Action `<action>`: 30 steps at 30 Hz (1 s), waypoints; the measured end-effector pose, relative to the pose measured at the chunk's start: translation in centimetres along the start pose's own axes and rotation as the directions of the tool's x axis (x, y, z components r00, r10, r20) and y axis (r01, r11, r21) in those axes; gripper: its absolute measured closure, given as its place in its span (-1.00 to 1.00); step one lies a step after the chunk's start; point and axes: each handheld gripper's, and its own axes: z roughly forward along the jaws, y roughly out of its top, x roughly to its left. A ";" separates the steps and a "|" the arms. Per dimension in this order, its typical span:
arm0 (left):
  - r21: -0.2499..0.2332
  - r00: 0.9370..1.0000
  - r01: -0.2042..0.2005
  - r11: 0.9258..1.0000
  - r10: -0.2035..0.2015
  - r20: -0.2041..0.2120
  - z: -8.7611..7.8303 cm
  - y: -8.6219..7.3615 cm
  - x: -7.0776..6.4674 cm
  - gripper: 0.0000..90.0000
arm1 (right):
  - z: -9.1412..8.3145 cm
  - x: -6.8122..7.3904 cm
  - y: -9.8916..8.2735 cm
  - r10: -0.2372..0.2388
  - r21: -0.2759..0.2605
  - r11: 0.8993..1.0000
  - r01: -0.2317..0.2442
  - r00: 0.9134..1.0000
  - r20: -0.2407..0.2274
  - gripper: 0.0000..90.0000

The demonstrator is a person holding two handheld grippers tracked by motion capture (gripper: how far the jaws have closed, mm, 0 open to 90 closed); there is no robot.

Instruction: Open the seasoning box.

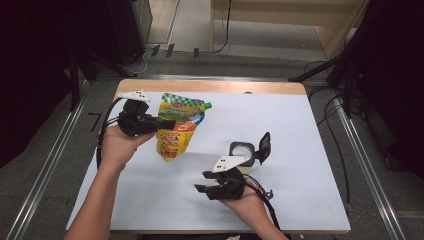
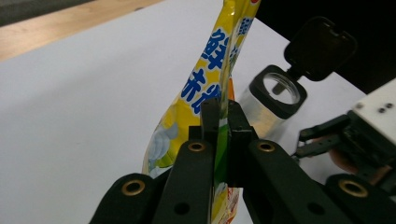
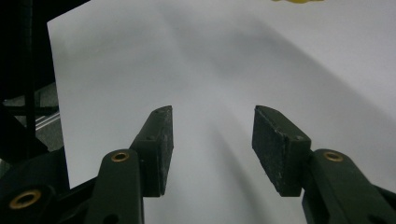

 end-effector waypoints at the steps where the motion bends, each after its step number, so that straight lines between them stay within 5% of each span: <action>1: 0.000 1.000 0.000 1.000 0.000 0.000 0.0 0.0 0.0 1.00 | 0.0 0.0 0.0 0.000 0.000 1.000 0.000 1.000 0.000 0.10; 13: 0.027 0.994 -0.032 0.999 0.029 0.103 -1.0 1.1 -4.3 1.00 | 0.9 0.0 0.3 -0.017 -0.034 0.999 0.018 0.999 0.030 0.10; 20: 0.056 0.986 -0.044 0.997 0.034 0.166 -0.4 1.3 -6.4 1.00 | 1.1 0.2 0.4 -0.007 -0.091 0.996 0.016 0.995 0.097 0.21; 30: 0.078 0.965 0.037 0.996 -0.056 0.257 0.9 1.0 -6.7 1.00 | 1.3 0.9 -0.1 -0.033 -0.173 0.983 0.063 0.985 0.168 0.31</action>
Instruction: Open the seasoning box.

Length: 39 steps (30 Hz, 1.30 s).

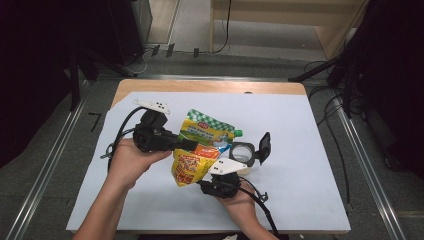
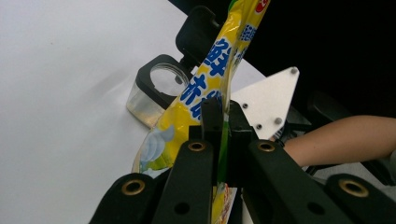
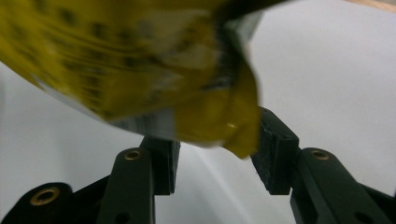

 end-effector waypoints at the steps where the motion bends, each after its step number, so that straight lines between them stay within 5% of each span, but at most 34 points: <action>1: -0.008 1.000 0.012 1.000 -0.012 0.008 0.0 -0.1 0.1 1.00 | 0.0 0.1 -0.1 -0.002 -0.008 1.000 0.002 1.000 -0.002 0.30; 8: -0.012 0.999 0.042 0.999 -0.041 0.010 0.5 -0.1 0.3 1.00 | 0.0 0.4 -0.4 0.007 -0.032 0.999 -0.006 1.000 0.009 0.35; 16: -0.017 0.997 0.062 0.998 -0.063 -0.044 0.9 -0.3 0.5 1.00 | -0.1 2.1 -0.2 -0.088 -0.028 0.996 0.088 0.996 0.013 0.34; 19: -0.003 0.995 0.041 0.999 -0.041 -0.090 1.2 -0.3 0.4 1.00 | -0.1 2.3 -0.1 -0.094 -0.010 0.996 0.093 0.996 -0.013 0.39; 23: -0.003 0.996 0.036 0.999 -0.036 -0.086 1.7 -0.3 0.5 1.00 | 0.0 2.1 -0.2 -0.065 0.004 0.998 0.065 0.997 -0.038 0.40; 34: 0.061 0.992 -0.008 0.998 0.016 -0.123 3.9 -0.6 0.3 0.90 | -0.3 3.2 0.2 -0.091 0.002 0.996 0.092 0.992 -0.081 0.39; 39: 0.072 0.994 0.000 0.997 0.008 -0.111 4.4 -0.6 0.4 0.88 | -0.4 3.8 0.4 -0.107 -0.001 0.994 0.107 0.990 -0.089 0.38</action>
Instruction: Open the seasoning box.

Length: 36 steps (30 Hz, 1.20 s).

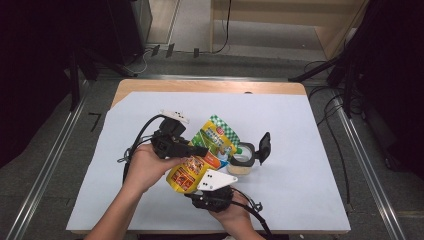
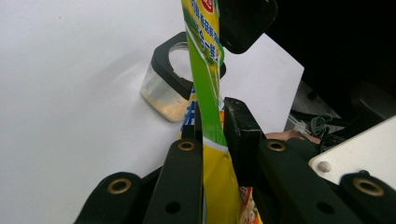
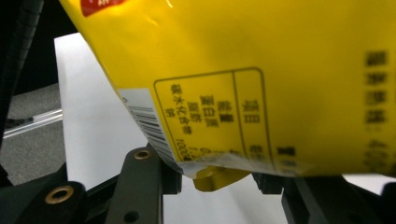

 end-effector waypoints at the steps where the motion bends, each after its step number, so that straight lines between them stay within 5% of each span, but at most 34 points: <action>1: -0.001 1.000 0.001 1.000 -0.001 -0.003 0.1 0.0 0.0 0.88 | 0.0 0.0 0.0 0.005 0.002 1.000 -0.005 1.000 0.000 0.38; 10: 0.002 1.000 0.024 1.000 -0.024 0.008 1.0 0.1 0.3 0.78 | -0.3 -0.4 0.0 0.071 0.001 0.997 -0.071 0.996 -0.046 0.38; 25: -0.006 1.000 -0.009 1.000 0.009 0.020 2.4 0.2 0.7 0.75 | -0.9 -1.0 0.2 0.151 0.003 0.988 -0.152 0.983 -0.101 0.37; 30: -0.020 0.999 0.023 1.000 -0.022 0.033 2.8 0.4 0.9 0.71 | -1.2 -1.6 0.3 0.173 0.003 0.985 -0.174 0.979 -0.104 0.37; 36: -0.028 0.991 0.111 0.993 -0.109 0.075 3.0 0.4 1.5 0.68 | -1.3 -1.8 0.4 0.183 0.006 0.983 -0.184 0.977 -0.111 0.37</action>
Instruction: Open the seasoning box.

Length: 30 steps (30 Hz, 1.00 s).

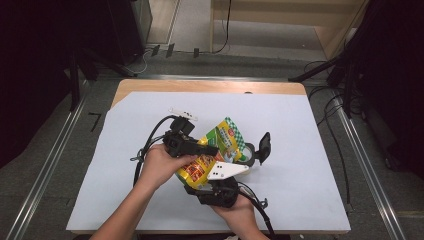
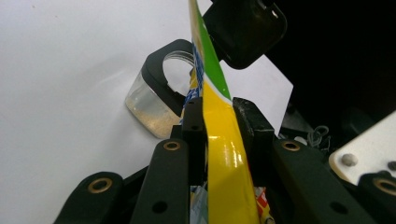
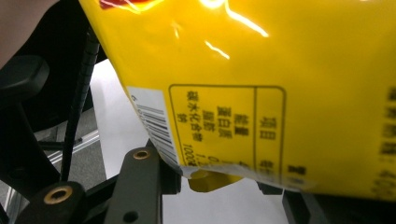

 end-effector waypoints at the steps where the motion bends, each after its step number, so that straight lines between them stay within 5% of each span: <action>1: -0.002 1.000 0.005 1.000 -0.005 -0.001 0.1 0.0 0.0 0.68 | 0.0 0.0 0.0 0.001 0.001 1.000 -0.001 1.000 0.001 0.37; 5: -0.005 1.000 0.015 1.000 -0.015 -0.001 0.2 0.0 -0.1 0.60 | 0.0 0.0 0.0 0.001 0.004 1.000 -0.001 1.000 0.000 0.35; 16: -0.014 0.996 0.005 1.000 -0.006 -0.085 0.5 0.1 -1.0 0.62 | 0.5 0.2 0.3 0.035 -0.008 0.999 -0.035 0.999 0.041 0.17; 23: -0.019 0.999 0.018 1.000 -0.018 -0.035 0.5 0.5 -1.0 0.42 | -0.1 -0.3 0.5 0.077 -0.018 0.997 -0.077 0.997 0.008 0.37; 27: 0.018 0.998 0.023 1.000 -0.022 -0.057 0.5 1.2 -1.4 0.40 | -0.4 -0.3 0.8 0.102 -0.027 0.994 -0.103 0.995 -0.023 0.37; 30: 0.087 0.994 0.070 0.994 -0.062 -0.095 0.7 2.1 -1.6 0.38 | -0.6 -0.5 1.1 0.124 -0.035 0.991 -0.126 0.991 -0.048 0.37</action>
